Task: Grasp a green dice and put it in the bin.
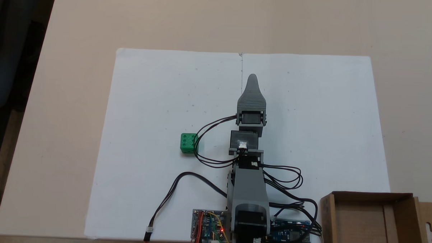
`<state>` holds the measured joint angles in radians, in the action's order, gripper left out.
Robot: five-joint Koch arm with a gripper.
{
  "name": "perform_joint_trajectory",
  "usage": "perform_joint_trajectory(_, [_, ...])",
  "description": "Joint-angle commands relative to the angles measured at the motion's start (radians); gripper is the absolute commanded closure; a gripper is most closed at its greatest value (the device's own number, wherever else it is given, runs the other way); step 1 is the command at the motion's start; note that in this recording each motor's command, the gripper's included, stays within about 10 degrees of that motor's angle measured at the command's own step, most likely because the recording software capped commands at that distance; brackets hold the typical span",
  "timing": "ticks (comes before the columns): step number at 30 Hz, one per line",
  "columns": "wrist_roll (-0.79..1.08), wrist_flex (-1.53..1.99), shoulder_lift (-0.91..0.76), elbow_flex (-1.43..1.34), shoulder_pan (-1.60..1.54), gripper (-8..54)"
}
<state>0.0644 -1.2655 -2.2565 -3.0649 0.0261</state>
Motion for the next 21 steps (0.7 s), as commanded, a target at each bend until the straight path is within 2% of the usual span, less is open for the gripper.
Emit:
perform_joint_trajectory(1, [0.075,-0.086,-0.100,-0.061,0.015,1.1])
perform_joint_trajectory(21, [0.074,-0.089,-0.103,-0.061,0.011,1.4])
